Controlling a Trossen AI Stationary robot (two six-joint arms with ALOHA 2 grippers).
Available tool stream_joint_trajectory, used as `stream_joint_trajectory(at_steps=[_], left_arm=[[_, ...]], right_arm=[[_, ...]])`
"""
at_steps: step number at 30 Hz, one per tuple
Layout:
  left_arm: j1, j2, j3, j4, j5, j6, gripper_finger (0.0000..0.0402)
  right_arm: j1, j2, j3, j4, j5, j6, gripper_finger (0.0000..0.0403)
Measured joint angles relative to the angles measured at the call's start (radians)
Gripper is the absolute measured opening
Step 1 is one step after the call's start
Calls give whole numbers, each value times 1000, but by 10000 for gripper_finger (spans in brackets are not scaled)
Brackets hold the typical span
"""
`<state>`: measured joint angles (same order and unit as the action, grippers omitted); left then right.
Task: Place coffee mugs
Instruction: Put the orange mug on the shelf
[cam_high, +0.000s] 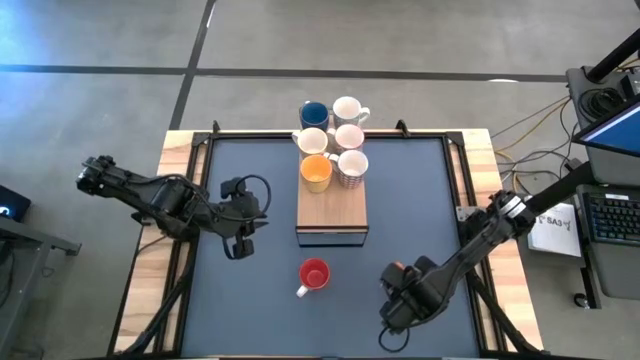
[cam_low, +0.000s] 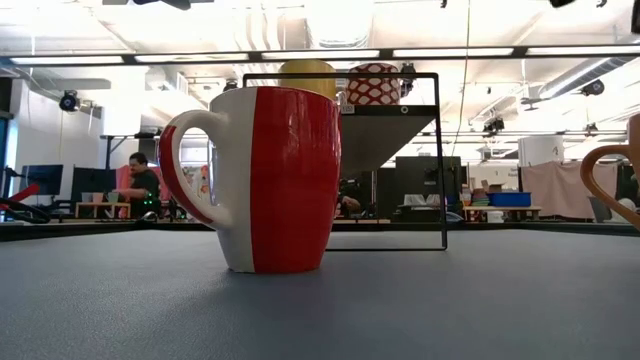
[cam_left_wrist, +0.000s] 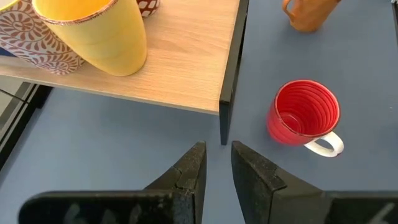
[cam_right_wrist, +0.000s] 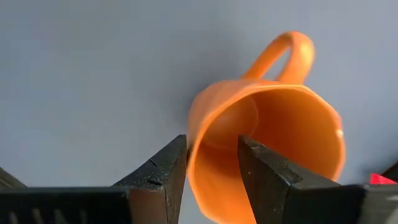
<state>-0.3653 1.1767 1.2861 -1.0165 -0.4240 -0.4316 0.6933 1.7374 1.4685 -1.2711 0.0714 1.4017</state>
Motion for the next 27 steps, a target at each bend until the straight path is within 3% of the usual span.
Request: stream_joint_trajectory(at_steps=[7,13,21,27], left_arm=[[0,0,0,0,0,0,57],[0,0,0,0,-1,0,57],[0,0,0,1,-2,-7,57],[0,0,0,1,-3,-7,57]], right_arm=[[-20,0,-46,85,-43,-99,100],[-59,0,-30,67,-114,-209,20],[-128,-23,88,-116,-146,-340,14],[-177,-51,169,-286,-60,-372,13]])
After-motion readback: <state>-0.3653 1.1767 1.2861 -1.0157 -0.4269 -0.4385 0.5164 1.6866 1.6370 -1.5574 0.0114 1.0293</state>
